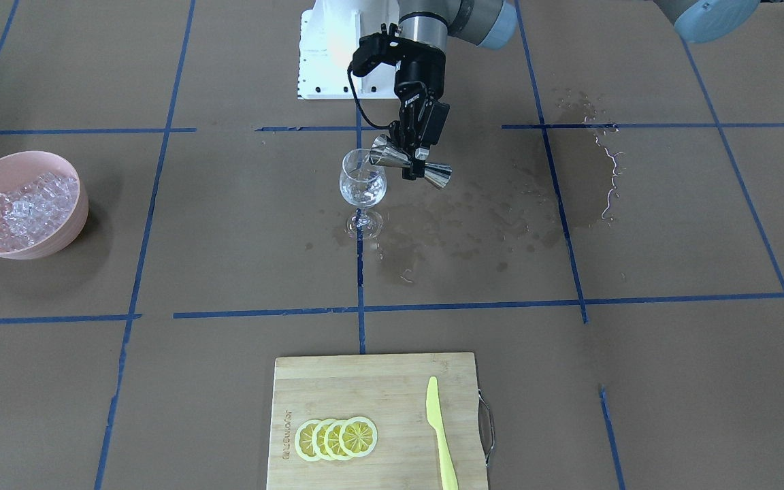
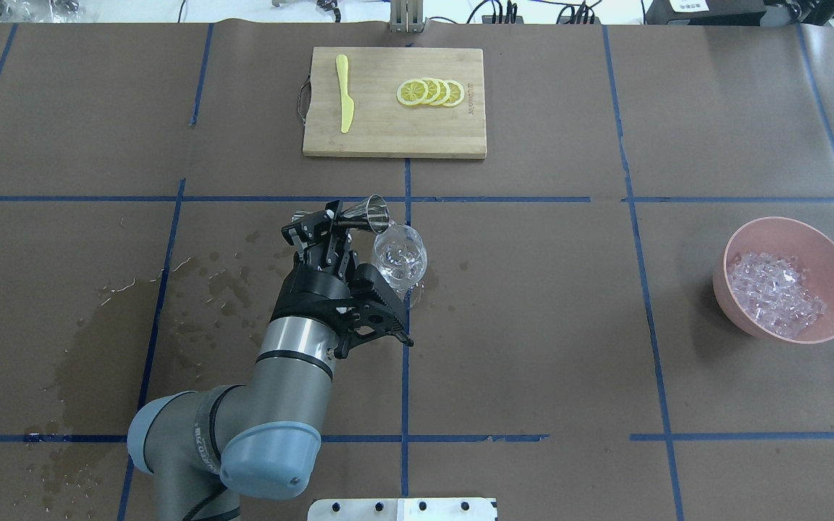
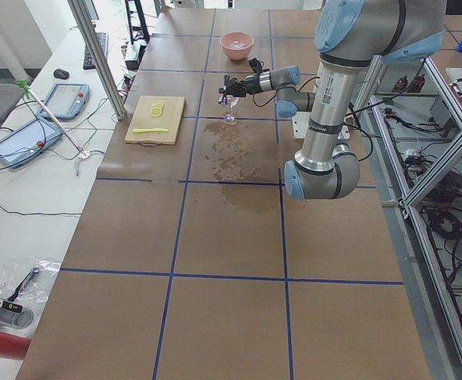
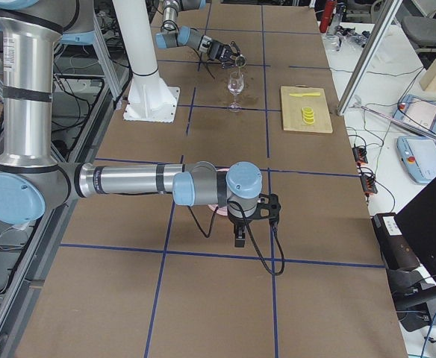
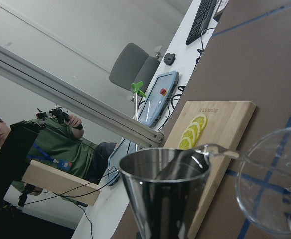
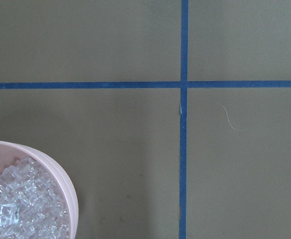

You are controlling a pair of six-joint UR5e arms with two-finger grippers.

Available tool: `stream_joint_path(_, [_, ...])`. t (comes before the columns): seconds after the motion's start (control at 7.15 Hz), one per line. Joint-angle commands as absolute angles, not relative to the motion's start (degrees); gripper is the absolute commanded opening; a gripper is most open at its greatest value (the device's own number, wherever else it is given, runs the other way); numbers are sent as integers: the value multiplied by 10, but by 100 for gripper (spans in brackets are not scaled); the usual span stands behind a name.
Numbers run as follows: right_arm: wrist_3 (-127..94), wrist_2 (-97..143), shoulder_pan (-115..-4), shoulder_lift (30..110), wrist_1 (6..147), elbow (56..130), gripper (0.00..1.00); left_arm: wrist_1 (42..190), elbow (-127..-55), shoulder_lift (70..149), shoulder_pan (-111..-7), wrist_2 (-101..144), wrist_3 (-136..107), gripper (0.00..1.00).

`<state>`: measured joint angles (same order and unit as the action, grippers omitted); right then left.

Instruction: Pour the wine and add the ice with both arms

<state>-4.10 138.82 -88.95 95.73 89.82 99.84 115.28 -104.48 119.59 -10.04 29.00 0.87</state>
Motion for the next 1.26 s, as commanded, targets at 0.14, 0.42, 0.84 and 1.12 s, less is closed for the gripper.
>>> stream_joint_path(0.14, [-41, 1391, -889, 957, 898, 998, 100, 1112, -1049, 1208, -105, 289, 95, 0])
stream_joint_path(0.42, [-40, 1391, -889, 958, 898, 993, 100, 1080, -1052, 1210, -105, 288, 141, 0])
stream_joint_path(0.84, [-41, 1399, -889, 958, 898, 992, 100, 1061, -1067, 1226, -105, 287, 229, 0])
stream_joint_path(1.12, [-42, 1400, -889, 958, 898, 991, 100, 1024, -1063, 1239, -105, 287, 231, 0])
